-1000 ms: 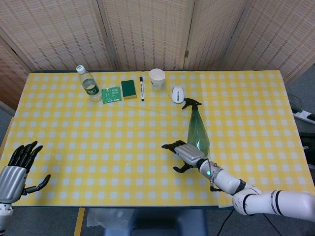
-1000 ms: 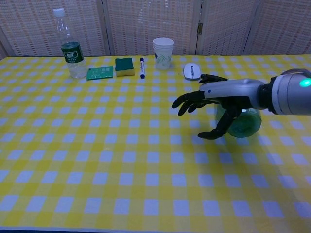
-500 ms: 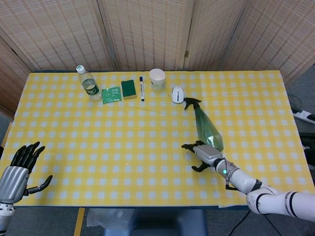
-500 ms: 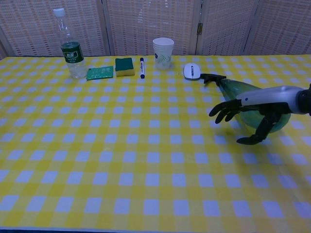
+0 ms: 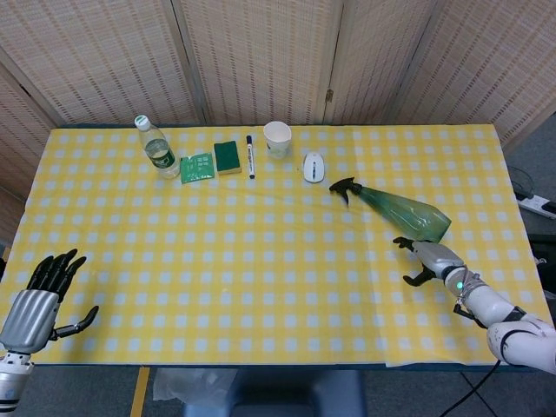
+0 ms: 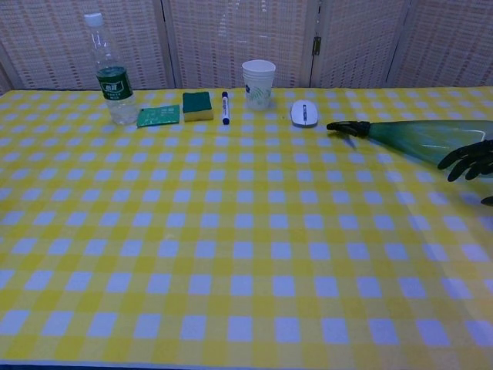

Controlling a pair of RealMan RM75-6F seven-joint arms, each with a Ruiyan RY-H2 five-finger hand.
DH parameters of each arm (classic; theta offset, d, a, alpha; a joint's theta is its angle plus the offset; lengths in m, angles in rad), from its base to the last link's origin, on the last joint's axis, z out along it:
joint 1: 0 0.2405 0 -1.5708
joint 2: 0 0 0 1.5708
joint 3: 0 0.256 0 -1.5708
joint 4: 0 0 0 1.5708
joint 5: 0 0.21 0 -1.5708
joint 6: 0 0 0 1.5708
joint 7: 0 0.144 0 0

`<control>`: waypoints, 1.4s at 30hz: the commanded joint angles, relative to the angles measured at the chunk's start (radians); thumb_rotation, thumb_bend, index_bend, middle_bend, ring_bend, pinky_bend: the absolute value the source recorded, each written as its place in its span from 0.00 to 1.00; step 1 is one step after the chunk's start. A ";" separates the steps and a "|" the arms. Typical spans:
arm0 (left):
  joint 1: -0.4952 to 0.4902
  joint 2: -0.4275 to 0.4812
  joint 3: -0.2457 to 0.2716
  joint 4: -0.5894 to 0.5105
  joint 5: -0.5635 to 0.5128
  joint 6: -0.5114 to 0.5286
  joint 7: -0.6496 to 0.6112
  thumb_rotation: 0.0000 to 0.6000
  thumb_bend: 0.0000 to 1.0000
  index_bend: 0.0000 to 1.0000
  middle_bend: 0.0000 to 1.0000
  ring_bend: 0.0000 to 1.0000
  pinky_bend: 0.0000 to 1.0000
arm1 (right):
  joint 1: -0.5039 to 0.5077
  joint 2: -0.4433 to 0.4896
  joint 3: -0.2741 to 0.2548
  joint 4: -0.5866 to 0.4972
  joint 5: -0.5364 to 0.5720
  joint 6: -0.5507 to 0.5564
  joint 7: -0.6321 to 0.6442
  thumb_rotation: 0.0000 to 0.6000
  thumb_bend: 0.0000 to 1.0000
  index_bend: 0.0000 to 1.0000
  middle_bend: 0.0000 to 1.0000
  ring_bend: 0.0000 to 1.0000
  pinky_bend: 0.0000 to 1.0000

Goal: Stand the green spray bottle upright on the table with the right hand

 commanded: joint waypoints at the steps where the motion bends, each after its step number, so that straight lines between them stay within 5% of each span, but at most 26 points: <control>1: -0.003 -0.002 -0.001 -0.001 -0.002 -0.005 0.003 0.28 0.35 0.00 0.05 0.00 0.00 | -0.019 0.018 0.024 0.060 -0.015 0.008 0.023 1.00 0.42 0.12 0.16 0.12 0.00; 6: -0.004 -0.001 -0.001 -0.001 -0.002 -0.004 0.000 0.29 0.35 0.00 0.05 0.00 0.00 | -0.018 0.033 0.043 0.126 0.028 0.014 0.031 1.00 0.42 0.12 0.16 0.12 0.00; 12: -0.001 0.004 0.001 -0.003 0.004 0.008 -0.013 0.28 0.35 0.00 0.05 0.00 0.00 | -0.080 0.118 0.125 0.013 -0.034 -0.014 0.169 1.00 0.42 0.12 0.16 0.12 0.00; 17: 0.001 0.010 0.004 -0.007 0.010 0.015 -0.026 0.29 0.35 0.00 0.05 0.00 0.00 | -0.141 0.108 0.219 -0.041 -0.139 0.160 0.247 1.00 0.42 0.10 0.15 0.12 0.00; 20: 0.004 0.013 0.006 -0.008 0.016 0.022 -0.037 0.29 0.35 0.00 0.06 0.00 0.00 | -0.129 0.070 0.235 -0.034 -0.145 0.253 0.160 1.00 0.42 0.09 0.15 0.12 0.00; 32: 0.014 0.037 0.014 0.009 0.049 0.064 -0.121 0.28 0.35 0.00 0.06 0.00 0.00 | 0.251 -0.135 0.083 0.016 0.611 0.406 -0.705 1.00 0.42 0.09 0.16 0.12 0.00; 36: 0.016 0.043 0.020 0.016 0.058 0.068 -0.141 0.29 0.35 0.00 0.06 0.00 0.00 | 0.323 -0.228 0.062 0.101 0.791 0.434 -0.845 1.00 0.42 0.09 0.16 0.12 0.00; 42: 0.016 0.049 0.022 0.019 0.057 0.069 -0.166 0.29 0.35 0.00 0.06 0.00 0.00 | 0.357 -0.353 0.055 0.269 0.898 0.392 -0.934 1.00 0.42 0.09 0.16 0.12 0.00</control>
